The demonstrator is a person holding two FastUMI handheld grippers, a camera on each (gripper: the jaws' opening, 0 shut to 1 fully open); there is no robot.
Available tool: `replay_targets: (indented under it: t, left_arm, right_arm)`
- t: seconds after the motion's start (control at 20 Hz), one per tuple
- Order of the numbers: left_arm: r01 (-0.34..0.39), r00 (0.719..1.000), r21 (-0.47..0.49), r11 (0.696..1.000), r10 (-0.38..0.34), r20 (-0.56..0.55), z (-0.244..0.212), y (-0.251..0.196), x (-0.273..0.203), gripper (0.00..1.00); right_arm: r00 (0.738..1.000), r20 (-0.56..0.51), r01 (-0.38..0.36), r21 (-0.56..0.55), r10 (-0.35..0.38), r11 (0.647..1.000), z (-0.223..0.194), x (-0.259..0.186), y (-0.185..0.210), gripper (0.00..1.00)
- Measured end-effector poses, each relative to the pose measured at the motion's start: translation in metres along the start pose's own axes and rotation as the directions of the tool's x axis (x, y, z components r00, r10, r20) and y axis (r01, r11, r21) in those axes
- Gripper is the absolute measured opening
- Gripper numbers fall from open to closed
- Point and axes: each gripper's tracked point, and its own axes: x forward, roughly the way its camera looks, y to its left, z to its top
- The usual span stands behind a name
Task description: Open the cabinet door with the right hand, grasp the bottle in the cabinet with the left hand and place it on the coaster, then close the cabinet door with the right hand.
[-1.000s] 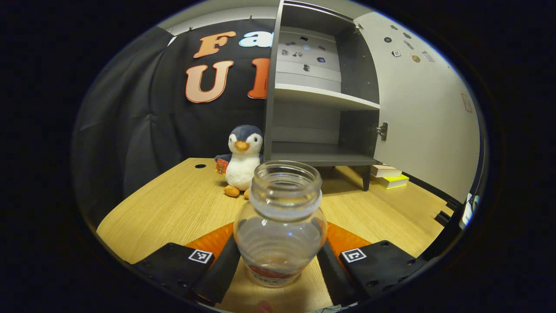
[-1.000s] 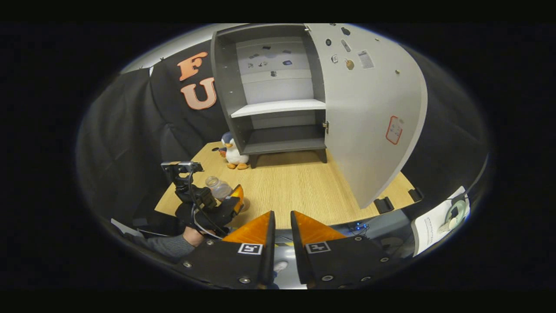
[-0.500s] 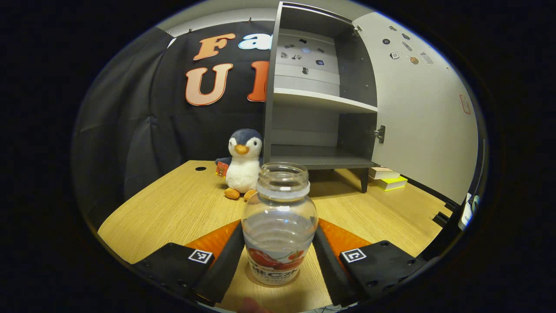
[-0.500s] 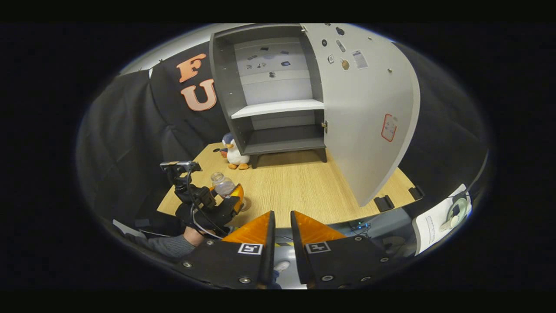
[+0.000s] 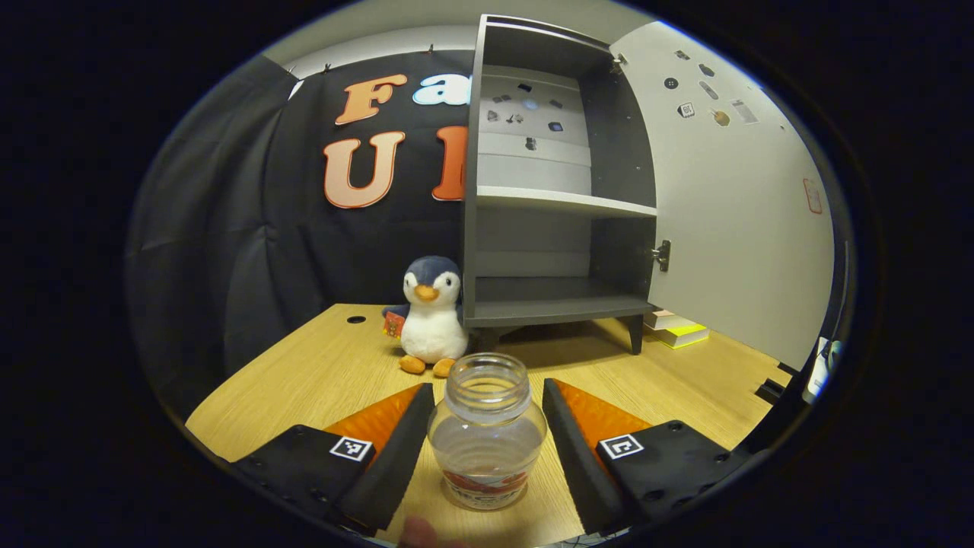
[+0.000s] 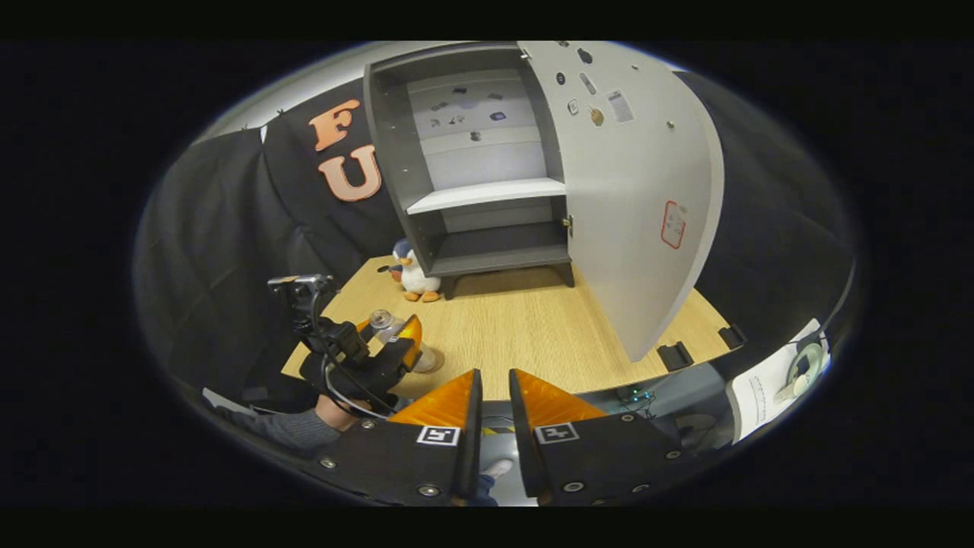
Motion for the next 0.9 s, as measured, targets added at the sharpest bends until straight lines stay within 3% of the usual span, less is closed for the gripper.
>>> replay_targets:
  t: [0.3, 0.35, 0.4, 0.55, 0.6, 0.65, 0.9]
  left_arm:
    - [0.016, 0.997, 0.024, 1.0, -0.018, 0.071, 0.055, -0.008, -0.006, 0.93]
    - [0.021, 0.996, 0.034, 0.999, -0.024, 0.086, 0.067, -0.011, -0.006, 0.93]
    - [0.025, 0.995, 0.045, 0.999, -0.029, 0.094, 0.076, -0.014, -0.007, 0.93]
    - [0.054, 0.992, 0.044, 0.998, -0.058, 0.114, 0.104, -0.026, -0.018, 0.93]
    - [0.068, 0.99, 0.03, 0.997, -0.071, 0.119, 0.113, -0.031, -0.023, 0.93]
    - [0.079, 0.989, 0.016, 0.997, -0.08, 0.122, 0.123, -0.035, -0.027, 0.93]
    - [0.093, 0.99, 0.011, 0.996, -0.093, 0.107, 0.16, -0.046, -0.042, 0.94]
  right_arm:
    - [0.998, 0.058, -0.009, 0.029, 0.008, 1.0, 0.016, -0.013, -0.006, 0.22]
    - [0.997, 0.075, -0.01, 0.034, 0.007, 0.999, 0.021, -0.016, -0.008, 0.12]
    - [0.996, 0.093, -0.012, 0.039, 0.008, 0.999, 0.026, -0.02, -0.01, 0.22]
    - [0.989, 0.146, -0.019, 0.049, 0.011, 0.999, 0.041, -0.034, -0.015, 0.22]
    - [0.986, 0.169, -0.021, 0.049, 0.012, 0.999, 0.048, -0.039, -0.017, 0.12]
    - [0.982, 0.19, -0.02, 0.05, 0.01, 0.999, 0.055, -0.043, -0.021, 0.22]
    - [0.95, 0.313, -0.021, 0.046, 0.005, 0.999, 0.101, -0.067, -0.042, 0.22]
